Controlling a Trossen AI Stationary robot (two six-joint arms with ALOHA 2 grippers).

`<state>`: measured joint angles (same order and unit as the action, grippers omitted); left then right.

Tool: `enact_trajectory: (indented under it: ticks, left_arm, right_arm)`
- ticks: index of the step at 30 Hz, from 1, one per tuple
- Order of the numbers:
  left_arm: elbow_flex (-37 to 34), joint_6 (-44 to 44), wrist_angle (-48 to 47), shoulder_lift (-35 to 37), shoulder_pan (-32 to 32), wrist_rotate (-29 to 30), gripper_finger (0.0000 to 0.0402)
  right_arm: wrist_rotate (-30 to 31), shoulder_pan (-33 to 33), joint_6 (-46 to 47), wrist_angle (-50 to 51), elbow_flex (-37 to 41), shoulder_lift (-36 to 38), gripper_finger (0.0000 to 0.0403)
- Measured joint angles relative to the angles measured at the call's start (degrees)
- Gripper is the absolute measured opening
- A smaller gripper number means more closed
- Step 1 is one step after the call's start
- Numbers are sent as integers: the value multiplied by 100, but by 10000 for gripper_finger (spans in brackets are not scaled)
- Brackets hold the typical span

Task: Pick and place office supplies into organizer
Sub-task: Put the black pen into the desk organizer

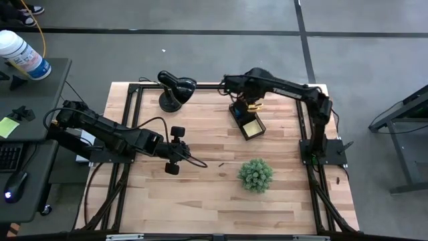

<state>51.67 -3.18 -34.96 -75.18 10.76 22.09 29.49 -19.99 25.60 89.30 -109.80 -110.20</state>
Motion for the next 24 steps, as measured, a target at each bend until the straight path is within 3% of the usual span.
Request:
enact_trajectory:
  ticks: [5, 13, 20, 24]
  left_arm:
    - [1, 0, 5, 0, 0, 133, 42]
    - [1, 0, 20, -2, 0, 154, 42]
    - [1, 0, 20, -2, 0, 154, 42]
    - [1, 0, 20, -2, 0, 193, 42]
  right_arm:
    - [-1056, -90, -222, 69, 2, 462, 30]
    - [-2210, -377, -136, 70, -2, 663, 23]
    - [-1990, -562, -163, 69, -2, 663, 23]
    - [-1375, -552, -244, -216, 0, 663, 23]
